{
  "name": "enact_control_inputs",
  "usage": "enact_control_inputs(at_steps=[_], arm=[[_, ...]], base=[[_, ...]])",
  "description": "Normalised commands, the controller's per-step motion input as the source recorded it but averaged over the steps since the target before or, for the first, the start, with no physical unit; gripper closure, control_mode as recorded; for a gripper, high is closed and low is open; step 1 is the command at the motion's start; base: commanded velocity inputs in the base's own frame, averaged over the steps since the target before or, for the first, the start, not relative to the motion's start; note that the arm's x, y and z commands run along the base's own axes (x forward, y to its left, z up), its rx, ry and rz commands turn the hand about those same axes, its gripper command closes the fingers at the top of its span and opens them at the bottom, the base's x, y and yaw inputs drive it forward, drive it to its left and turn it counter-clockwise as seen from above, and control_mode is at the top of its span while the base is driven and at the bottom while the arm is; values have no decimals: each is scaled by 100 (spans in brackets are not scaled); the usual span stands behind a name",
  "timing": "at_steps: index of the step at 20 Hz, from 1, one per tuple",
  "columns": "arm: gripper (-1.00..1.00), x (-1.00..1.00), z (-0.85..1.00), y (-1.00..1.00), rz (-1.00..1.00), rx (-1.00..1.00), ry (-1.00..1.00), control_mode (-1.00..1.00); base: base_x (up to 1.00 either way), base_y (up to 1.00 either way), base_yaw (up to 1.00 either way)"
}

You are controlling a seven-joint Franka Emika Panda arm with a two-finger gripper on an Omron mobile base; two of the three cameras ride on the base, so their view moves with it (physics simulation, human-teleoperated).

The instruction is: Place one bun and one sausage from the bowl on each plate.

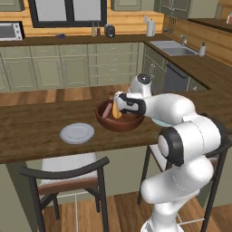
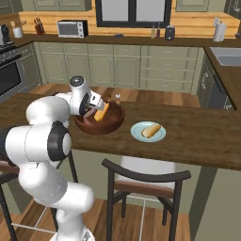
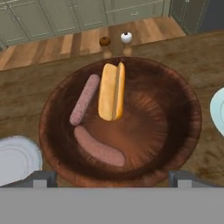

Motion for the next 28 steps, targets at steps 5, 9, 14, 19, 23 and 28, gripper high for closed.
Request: enact_control_inputs(at_steps=[5, 9, 14, 19, 23, 28], arm=[[-100, 37, -11, 2, 1, 1, 2, -100], [-100, 54, -23, -2, 2, 2, 5, -100], [-100, 51, -36, -6, 3, 0, 4, -100], [-100, 37, -38, -1, 0, 0, 1, -100], [-100, 32, -38, 0, 0, 0, 1, -100], [-100, 29, -32, 0, 0, 0, 0, -100]], base=[[0, 0, 0], [0, 0, 0], [0, 0, 0], [0, 0, 0], [0, 0, 0], [0, 0, 0]])
